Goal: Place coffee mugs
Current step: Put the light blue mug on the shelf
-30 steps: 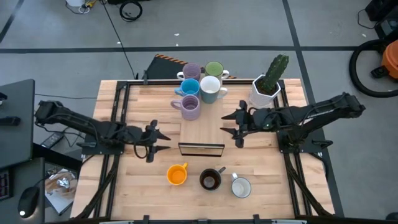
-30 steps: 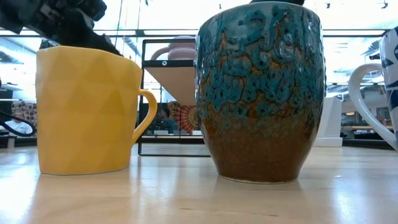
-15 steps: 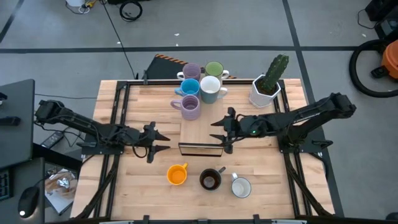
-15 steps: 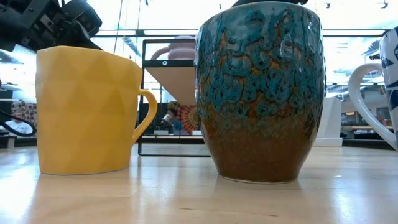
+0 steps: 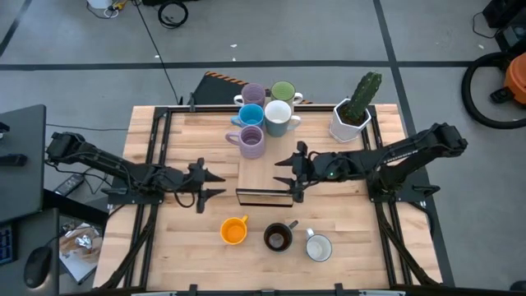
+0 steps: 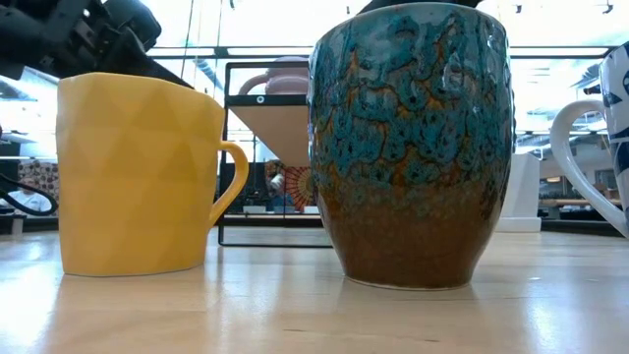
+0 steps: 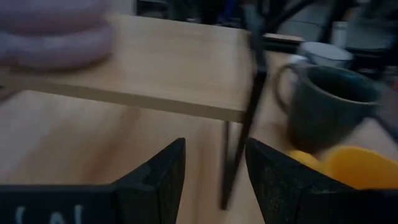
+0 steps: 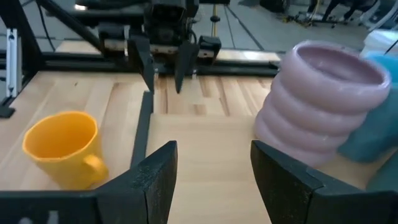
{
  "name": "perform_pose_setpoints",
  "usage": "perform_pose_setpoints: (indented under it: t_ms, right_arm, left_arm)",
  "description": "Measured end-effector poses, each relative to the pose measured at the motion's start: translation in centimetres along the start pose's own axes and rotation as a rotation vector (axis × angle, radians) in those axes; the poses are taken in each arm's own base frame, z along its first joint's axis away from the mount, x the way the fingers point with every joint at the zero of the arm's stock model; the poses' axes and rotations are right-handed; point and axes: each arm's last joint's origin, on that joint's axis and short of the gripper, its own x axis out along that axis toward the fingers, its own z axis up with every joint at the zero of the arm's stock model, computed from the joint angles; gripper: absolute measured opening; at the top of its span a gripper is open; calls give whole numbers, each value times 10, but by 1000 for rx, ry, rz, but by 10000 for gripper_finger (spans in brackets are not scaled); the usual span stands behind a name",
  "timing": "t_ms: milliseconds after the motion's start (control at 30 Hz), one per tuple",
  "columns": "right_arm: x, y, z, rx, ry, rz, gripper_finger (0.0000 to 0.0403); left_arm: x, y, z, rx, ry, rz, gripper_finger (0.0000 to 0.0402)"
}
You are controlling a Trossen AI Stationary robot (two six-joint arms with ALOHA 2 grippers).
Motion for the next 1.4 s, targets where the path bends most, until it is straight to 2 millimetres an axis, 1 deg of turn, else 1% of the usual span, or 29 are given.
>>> perform_pose_setpoints:
  t_ms: [133,333,500,600,733,833,1033,1233,1400]
  right_arm:
    - [8,-7,-1,-5,-7,-25,210]
    - [32,-21,-11,-5,5,-31,210]
    - [34,-36,-12,30,12,-45,210]
    - [28,-35,-7,45,17,-66,210]
    - [21,-26,2,-3,125,-115,208]
    - [13,-18,15,-29,177,-132,207]
    - [-13,3,41,-1,287,-103,207]
    - [-39,23,46,55,420,-67,206]
    - [-54,33,39,151,566,1,206]
  left_arm:
    - [0,3,0,25,-15,86,173]
    - [0,3,1,27,-21,110,173]
    - [0,3,1,29,-20,114,173]
    - [0,4,0,31,-18,115,173]
    - [0,4,0,51,-16,115,173]
    - [0,4,0,83,-17,125,173]
    - [0,4,1,107,-20,144,173]
    - [0,4,1,139,-18,145,173]
    - [0,6,1,142,-18,161,173]
